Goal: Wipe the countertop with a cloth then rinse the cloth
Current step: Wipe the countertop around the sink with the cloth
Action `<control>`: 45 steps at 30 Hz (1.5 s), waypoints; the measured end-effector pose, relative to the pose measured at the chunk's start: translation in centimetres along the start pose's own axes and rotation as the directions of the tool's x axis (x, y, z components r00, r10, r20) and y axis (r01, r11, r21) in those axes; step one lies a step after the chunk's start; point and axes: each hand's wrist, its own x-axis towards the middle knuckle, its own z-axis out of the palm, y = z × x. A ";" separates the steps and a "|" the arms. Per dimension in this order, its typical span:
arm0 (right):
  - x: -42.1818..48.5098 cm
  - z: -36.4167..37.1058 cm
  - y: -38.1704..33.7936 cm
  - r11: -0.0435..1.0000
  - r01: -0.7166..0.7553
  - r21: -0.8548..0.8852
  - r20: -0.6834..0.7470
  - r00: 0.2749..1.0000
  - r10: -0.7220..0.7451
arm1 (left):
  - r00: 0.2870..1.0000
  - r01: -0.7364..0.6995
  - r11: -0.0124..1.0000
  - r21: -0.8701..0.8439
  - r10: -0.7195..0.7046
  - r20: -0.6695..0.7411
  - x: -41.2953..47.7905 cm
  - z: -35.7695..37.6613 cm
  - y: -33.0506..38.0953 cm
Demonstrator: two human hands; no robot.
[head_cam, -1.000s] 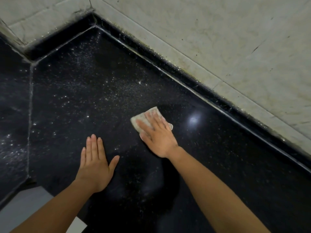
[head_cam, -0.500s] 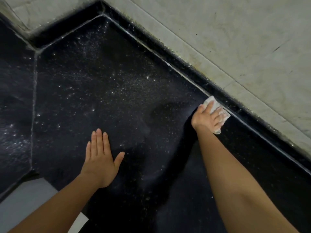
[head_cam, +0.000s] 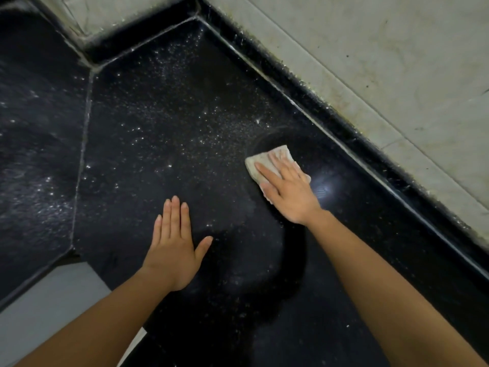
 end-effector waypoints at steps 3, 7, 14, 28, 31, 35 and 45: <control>-2.2 -0.6 3.7 0.966 -0.256 -0.047 -0.167 0.955 0.245 | 0.999 -0.021 1.000 -0.009 0.021 -0.024 0.0 0.3 -0.3; -0.8 -1.4 5.4 0.649 -0.735 0.194 -0.190 0.621 0.760 | 0.999 -0.032 0.999 -0.011 0.032 -0.016 0.1 0.2 -0.3; 7.2 -1.8 -0.3 0.691 -0.682 0.241 -0.100 0.691 0.716 | 1.000 -0.030 0.999 0.035 0.030 -0.009 0.1 0.1 -0.3; 1.1 -2.1 4.7 0.707 -0.681 0.190 -0.172 0.686 0.707 | 0.998 -0.051 0.999 0.008 0.051 -0.028 0.0 0.5 -0.6; 0.9 -2.0 2.8 0.602 -0.751 0.270 -0.112 0.596 0.795 | 0.998 -0.049 0.999 -0.011 0.048 -0.051 0.2 0.7 -0.6; 1.3 1.5 -4.3 0.828 -0.537 0.161 -0.071 0.830 0.553 | 0.996 -0.047 0.999 -0.024 0.045 -0.083 0.3 0.8 -0.5; -5.4 4.1 -8.2 0.993 0.112 -0.039 0.102 0.989 -0.107 | 0.935 -0.143 0.990 0.011 0.139 -0.327 -0.9 3.6 -4.4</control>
